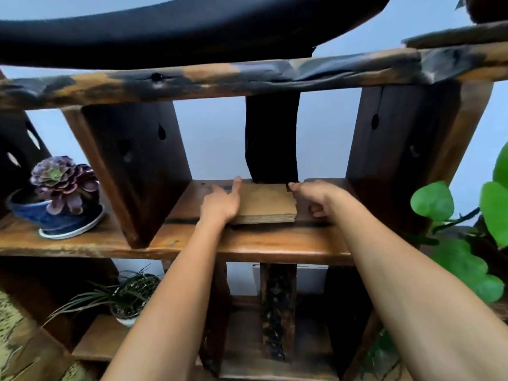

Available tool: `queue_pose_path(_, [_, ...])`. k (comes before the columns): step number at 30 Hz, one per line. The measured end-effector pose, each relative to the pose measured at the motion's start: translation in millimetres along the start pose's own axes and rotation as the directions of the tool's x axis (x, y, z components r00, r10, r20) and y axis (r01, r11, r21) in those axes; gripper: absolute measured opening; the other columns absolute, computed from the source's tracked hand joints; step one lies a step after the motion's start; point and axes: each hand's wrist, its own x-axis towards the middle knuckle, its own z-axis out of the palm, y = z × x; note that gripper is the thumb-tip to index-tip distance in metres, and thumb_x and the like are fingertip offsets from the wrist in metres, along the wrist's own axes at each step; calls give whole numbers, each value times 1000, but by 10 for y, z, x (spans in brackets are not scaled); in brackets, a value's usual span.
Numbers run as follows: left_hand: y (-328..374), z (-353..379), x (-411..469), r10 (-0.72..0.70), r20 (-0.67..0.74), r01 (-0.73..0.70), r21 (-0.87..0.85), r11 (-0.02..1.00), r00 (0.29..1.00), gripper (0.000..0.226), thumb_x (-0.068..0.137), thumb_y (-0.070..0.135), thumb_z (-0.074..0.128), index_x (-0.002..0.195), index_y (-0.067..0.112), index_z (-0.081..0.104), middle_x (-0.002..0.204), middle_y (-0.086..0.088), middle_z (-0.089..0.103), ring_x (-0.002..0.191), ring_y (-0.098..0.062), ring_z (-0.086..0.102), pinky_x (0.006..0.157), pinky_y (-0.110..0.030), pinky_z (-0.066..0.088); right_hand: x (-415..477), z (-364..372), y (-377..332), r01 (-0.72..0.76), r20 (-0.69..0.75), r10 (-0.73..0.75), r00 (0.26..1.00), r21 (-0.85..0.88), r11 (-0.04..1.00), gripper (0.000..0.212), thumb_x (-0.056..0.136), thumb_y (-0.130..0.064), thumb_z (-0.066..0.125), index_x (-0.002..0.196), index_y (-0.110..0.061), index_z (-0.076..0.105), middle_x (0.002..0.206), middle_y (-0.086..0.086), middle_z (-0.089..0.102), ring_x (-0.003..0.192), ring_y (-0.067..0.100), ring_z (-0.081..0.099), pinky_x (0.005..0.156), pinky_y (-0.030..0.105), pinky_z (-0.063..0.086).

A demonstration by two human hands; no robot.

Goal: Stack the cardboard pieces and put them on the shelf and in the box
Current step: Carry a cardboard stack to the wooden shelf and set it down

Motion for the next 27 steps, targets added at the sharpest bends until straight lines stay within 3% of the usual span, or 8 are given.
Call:
queue_pose_path(4, [207,1,164,-76,95,84,-74,994,993,83,100,71,46,143,0,58,148,-24,58,136,-43,55,113,-49,48,197,107,-61,2,66,0,998,-35,999,50,94,-33,71,137,-13,53,137,8,56,114,25,57,84,37,56])
queue_pose_path(7, [271,48,205,-124,222,163,-166,973,967,74,92,62,69,139,5,59,134,-18,66,121,-37,66,105,-48,57,311,195,-110,-20,146,37,989,-118,993,59,88,-21,75,140,-8,52,138,13,59,119,32,61,101,44,52])
queue_pose_path(10, [331,106,203,-134,224,198,-298,934,965,72,97,62,60,141,5,55,118,-17,73,104,-31,73,97,-37,57,382,180,-116,-59,172,73,982,-84,995,62,79,-13,80,137,-6,56,135,16,63,119,35,62,105,49,50])
queue_pose_path(15, [471,127,137,-41,189,154,-636,756,981,85,99,77,38,154,12,46,149,-10,59,133,-30,59,115,-49,47,307,163,-102,74,123,-104,987,226,971,82,57,-7,84,132,-5,50,125,18,65,115,38,65,101,53,54])
queue_pose_path(17, [477,128,119,-11,113,88,-713,695,994,90,93,86,28,153,22,48,147,-6,61,131,-28,59,115,-52,46,231,210,-95,169,70,-203,977,334,927,90,57,-14,84,135,-9,39,128,15,62,118,35,63,102,50,54])
queue_pose_path(20, [405,179,115,5,30,21,-796,605,1000,88,89,91,24,143,31,59,133,1,70,121,-23,66,111,-49,49,80,308,-24,272,-20,-297,955,462,844,86,59,-47,83,128,-26,36,128,4,60,116,23,62,100,43,54])
queue_pose_path(23, [235,246,123,-25,16,28,-800,600,1000,97,85,95,25,148,30,58,122,8,71,113,-13,64,101,-39,45,-40,460,71,260,-107,-241,965,541,800,88,63,-81,64,136,-33,53,133,-6,63,120,15,59,106,38,45])
queue_pose_path(27, [112,331,127,-61,86,106,-821,561,994,111,69,101,26,151,32,55,143,5,65,135,-22,57,114,-45,40,-143,606,117,249,-193,-165,967,581,775,101,68,-95,42,144,-29,55,138,-7,63,128,17,56,116,44,38])
